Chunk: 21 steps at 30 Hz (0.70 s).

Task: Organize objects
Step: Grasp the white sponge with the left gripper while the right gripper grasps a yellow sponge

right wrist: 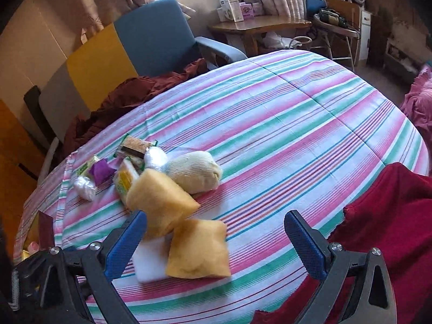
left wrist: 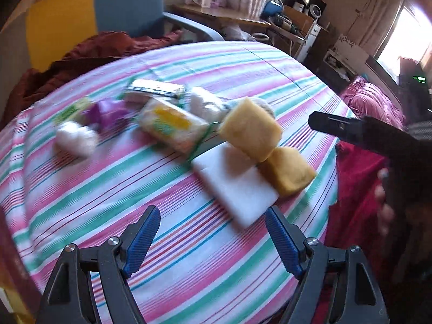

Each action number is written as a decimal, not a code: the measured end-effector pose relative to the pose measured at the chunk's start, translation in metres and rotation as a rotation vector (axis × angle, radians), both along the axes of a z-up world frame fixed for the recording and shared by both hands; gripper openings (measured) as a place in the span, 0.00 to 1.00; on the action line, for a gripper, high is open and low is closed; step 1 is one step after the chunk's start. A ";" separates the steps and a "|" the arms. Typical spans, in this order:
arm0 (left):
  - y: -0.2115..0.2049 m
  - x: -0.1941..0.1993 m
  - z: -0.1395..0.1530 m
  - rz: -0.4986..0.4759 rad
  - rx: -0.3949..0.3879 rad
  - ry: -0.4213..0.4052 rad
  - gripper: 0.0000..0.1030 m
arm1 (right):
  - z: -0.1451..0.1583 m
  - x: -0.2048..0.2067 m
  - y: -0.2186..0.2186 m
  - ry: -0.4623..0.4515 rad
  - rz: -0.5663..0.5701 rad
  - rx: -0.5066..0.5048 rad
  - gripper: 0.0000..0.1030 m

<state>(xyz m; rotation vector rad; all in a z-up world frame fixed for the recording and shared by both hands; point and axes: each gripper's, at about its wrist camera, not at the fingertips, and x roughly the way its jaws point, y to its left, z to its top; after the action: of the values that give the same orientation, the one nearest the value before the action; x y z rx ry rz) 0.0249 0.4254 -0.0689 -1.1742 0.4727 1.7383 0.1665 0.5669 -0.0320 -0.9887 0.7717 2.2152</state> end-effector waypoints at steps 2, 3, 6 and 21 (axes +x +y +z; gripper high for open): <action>0.021 0.001 -0.008 -0.002 -0.018 -0.009 0.79 | 0.002 0.000 -0.002 0.007 0.004 0.002 0.99; 0.027 0.001 -0.011 0.002 -0.025 -0.009 0.79 | 0.004 0.002 -0.002 0.009 0.001 0.006 0.99; 0.045 -0.002 -0.023 0.028 -0.052 -0.038 0.79 | 0.008 0.006 -0.001 0.032 -0.010 -0.001 0.99; 0.036 -0.007 -0.047 0.064 -0.075 0.016 0.68 | 0.007 0.007 0.004 0.039 -0.019 0.024 0.99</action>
<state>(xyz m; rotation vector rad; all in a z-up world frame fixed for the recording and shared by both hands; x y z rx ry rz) 0.0174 0.4616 -0.1160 -1.2414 0.5191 1.7988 0.1733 0.5706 -0.0255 -0.9248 0.7666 2.2285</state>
